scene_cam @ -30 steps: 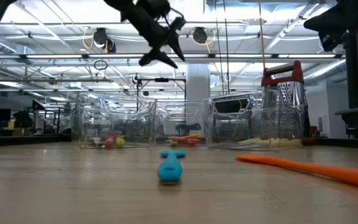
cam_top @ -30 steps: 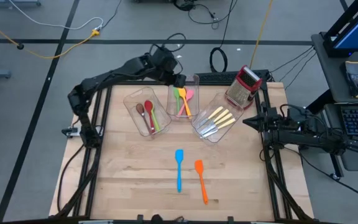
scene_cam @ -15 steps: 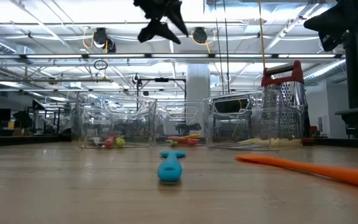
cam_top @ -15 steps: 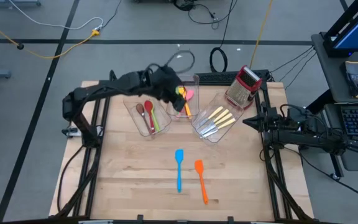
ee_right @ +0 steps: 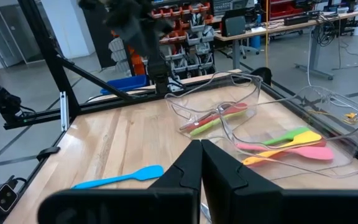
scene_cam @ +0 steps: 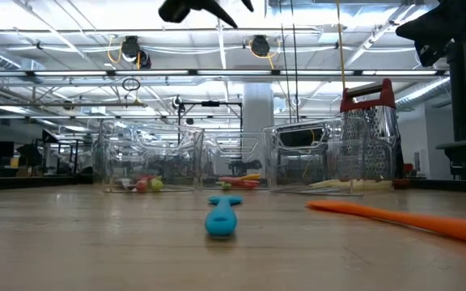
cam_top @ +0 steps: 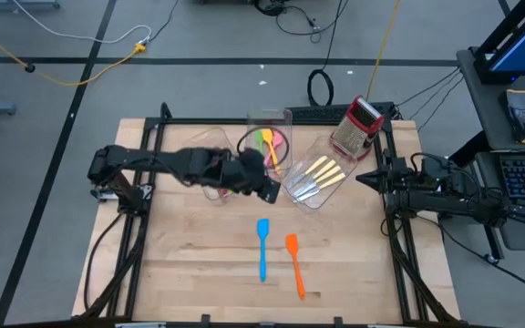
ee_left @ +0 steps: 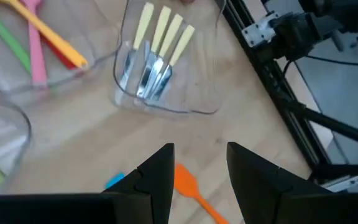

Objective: Pick & Place Kitchen Items
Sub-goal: Put the blue spatula into the middle transparent bin

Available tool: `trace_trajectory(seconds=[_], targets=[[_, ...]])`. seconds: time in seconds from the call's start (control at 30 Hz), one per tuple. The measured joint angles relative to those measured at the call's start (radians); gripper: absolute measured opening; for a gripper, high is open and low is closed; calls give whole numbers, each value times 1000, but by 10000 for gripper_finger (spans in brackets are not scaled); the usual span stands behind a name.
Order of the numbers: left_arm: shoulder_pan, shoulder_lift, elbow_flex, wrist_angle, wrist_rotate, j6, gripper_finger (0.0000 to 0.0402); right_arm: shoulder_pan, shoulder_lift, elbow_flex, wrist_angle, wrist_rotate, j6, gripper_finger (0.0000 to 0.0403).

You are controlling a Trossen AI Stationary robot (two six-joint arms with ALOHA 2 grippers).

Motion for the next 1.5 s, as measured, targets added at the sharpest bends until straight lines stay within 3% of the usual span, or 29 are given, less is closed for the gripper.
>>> trace_trajectory(seconds=[0.37,0.63,1.03,1.27,1.5], targets=[[-198,45,0,29,-138,-299,149,0,0,0,0,-1,-30,0],[-268,130,0,40,-149,-468,149,0,0,0,-1,-2,-31,0],[-259,283,0,8,-31,-588,150,0,0,0,-1,-2,-31,0],[-227,384,0,-34,103,-637,150,0,0,0,0,-2,-31,0],[-202,427,0,-47,113,-615,150,0,0,0,0,-2,-31,0]])
